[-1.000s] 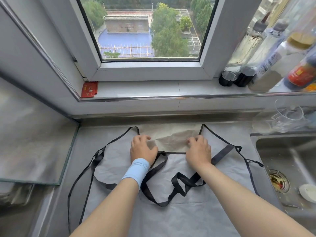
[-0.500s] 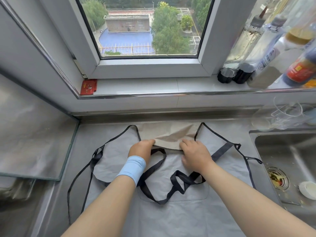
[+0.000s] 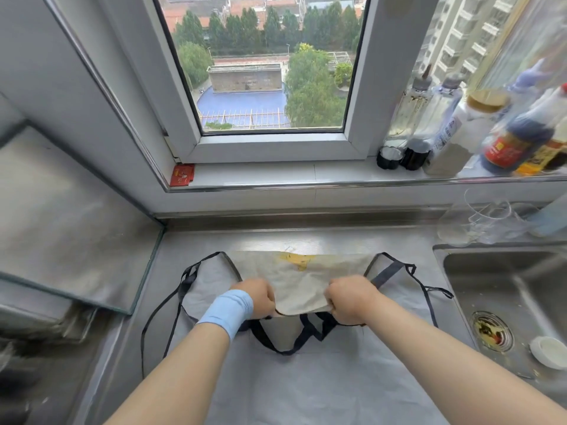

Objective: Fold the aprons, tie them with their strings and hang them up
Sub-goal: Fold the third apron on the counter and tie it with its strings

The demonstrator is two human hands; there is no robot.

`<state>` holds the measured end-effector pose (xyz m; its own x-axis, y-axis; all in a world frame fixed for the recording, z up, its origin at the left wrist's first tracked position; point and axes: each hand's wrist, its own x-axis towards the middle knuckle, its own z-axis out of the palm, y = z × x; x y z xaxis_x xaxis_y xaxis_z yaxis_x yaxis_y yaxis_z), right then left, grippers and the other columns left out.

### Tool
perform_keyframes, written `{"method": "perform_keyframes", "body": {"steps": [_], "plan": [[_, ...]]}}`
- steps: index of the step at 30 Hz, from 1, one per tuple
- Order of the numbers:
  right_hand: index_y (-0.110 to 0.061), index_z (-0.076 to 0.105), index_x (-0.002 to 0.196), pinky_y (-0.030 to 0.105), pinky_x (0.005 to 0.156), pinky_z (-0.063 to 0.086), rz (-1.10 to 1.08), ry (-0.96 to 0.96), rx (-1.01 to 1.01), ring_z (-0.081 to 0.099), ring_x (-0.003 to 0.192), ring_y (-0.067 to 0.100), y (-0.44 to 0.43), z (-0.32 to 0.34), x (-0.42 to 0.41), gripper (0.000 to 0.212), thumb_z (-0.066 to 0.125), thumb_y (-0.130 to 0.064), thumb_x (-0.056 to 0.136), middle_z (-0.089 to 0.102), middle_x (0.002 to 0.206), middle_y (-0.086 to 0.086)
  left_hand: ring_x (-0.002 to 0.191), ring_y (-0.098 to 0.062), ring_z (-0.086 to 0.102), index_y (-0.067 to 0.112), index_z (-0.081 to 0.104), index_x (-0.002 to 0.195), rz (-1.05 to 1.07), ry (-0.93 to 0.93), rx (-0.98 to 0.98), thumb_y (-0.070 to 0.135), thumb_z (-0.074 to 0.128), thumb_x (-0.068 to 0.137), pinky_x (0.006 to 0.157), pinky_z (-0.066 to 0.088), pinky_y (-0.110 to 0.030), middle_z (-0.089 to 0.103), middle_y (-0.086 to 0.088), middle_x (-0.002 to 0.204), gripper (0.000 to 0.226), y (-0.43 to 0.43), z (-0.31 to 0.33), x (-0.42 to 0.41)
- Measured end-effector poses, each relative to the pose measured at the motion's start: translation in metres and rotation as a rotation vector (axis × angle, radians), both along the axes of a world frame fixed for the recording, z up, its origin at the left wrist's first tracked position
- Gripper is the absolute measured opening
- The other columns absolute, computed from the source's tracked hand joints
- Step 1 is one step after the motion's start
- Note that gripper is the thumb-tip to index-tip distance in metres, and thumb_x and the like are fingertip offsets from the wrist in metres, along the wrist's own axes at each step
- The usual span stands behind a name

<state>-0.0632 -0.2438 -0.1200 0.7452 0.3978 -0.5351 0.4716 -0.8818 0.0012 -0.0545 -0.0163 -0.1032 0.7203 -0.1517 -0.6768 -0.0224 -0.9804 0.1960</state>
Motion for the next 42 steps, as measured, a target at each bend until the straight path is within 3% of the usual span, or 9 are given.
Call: {"method": "perform_keyframes", "body": {"steps": [3,6,11,16,23,27,32,38,42], "plan": [[-0.022,0.070,0.087,0.034,0.077,0.056,-0.126,0.243,0.031,0.065,0.083,0.023,0.000,-0.002,-0.011,0.026,0.054,-0.041,0.077,0.069,0.088,-0.004,0.072,-0.016,0.057,0.024,0.075,0.082,0.034,0.177,-0.019,0.032,0.054,0.082,0.066,0.045,-0.024,0.068,0.005,0.086,0.023,-0.007,0.001,-0.009],[-0.022,0.062,0.075,0.031,0.068,0.046,-0.297,0.273,0.227,0.057,0.076,0.019,-0.001,-0.005,-0.014,0.040,0.049,-0.058,0.084,0.062,0.077,-0.005,0.083,-0.020,0.063,0.023,0.074,0.089,0.044,0.031,-0.029,0.031,0.045,0.085,0.073,0.049,-0.027,0.068,0.003,0.087,0.030,-0.010,-0.011,-0.004],[-0.022,0.059,0.119,0.037,0.098,0.039,-0.299,-0.197,0.325,0.044,0.124,0.025,0.001,-0.029,0.006,0.030,0.047,-0.022,0.091,0.051,0.128,0.002,0.133,-0.022,0.038,0.030,0.046,0.135,0.043,-0.416,-0.095,0.026,0.047,0.093,0.105,0.039,-0.038,0.038,0.003,0.147,0.042,-0.009,-0.042,0.020],[-0.032,0.010,0.155,0.060,0.118,0.008,-0.461,-0.094,0.179,-0.002,0.151,0.032,0.005,-0.054,0.023,0.072,0.041,-0.035,0.091,0.000,0.164,0.011,0.148,-0.027,-0.013,0.039,-0.006,0.151,-0.092,-0.134,0.138,0.052,0.051,0.086,0.117,0.015,-0.052,-0.020,0.002,0.160,0.087,0.007,-0.074,0.031],[-0.028,0.012,0.156,0.062,0.116,0.003,-0.542,-0.246,0.031,0.010,0.149,0.035,-0.009,-0.079,0.026,0.075,0.010,-0.059,0.088,0.012,0.163,0.013,0.120,-0.023,0.042,0.026,0.050,0.127,-0.116,-0.548,0.214,0.045,0.029,0.096,0.097,0.032,-0.039,0.045,-0.001,0.134,0.042,0.019,-0.081,0.029],[-0.031,-0.006,0.157,0.060,0.117,-0.004,-0.597,-0.189,0.143,-0.014,0.150,0.035,0.013,-0.092,0.024,0.072,0.019,-0.060,0.096,-0.014,0.164,0.012,0.147,-0.029,0.004,0.034,0.015,0.149,-0.016,-0.421,0.124,0.061,0.036,0.090,0.112,0.019,-0.051,0.003,-0.001,0.161,0.069,0.023,-0.098,0.039],[-0.027,-0.016,0.155,0.057,0.118,-0.007,-0.858,-0.156,0.095,-0.026,0.145,0.042,0.000,-0.104,0.034,0.085,0.016,-0.072,0.091,-0.024,0.160,0.018,0.139,-0.038,-0.033,0.052,-0.025,0.141,0.123,-0.202,0.171,0.092,0.020,0.068,0.108,-0.004,-0.068,-0.039,0.003,0.152,0.094,0.035,-0.117,0.048],[-0.032,-0.011,0.156,0.053,0.120,-0.008,-0.741,-0.118,0.147,-0.026,0.146,0.038,-0.025,-0.103,0.068,0.083,0.023,-0.072,0.091,-0.021,0.162,0.013,0.142,-0.036,-0.029,0.043,-0.026,0.144,0.170,-0.172,0.255,0.093,0.025,0.068,0.106,-0.011,-0.068,-0.035,-0.006,0.154,0.104,0.030,-0.105,0.086],[-0.026,0.000,0.157,0.064,0.114,-0.010,-0.720,-0.257,-0.077,-0.012,0.148,0.044,0.001,-0.091,0.076,0.076,0.022,-0.062,0.094,-0.008,0.163,0.019,0.148,-0.028,-0.002,0.030,0.005,0.153,0.040,-0.445,0.188,0.062,0.036,0.091,0.116,0.007,-0.059,-0.005,-0.006,0.162,0.077,0.005,-0.099,0.075]]}}
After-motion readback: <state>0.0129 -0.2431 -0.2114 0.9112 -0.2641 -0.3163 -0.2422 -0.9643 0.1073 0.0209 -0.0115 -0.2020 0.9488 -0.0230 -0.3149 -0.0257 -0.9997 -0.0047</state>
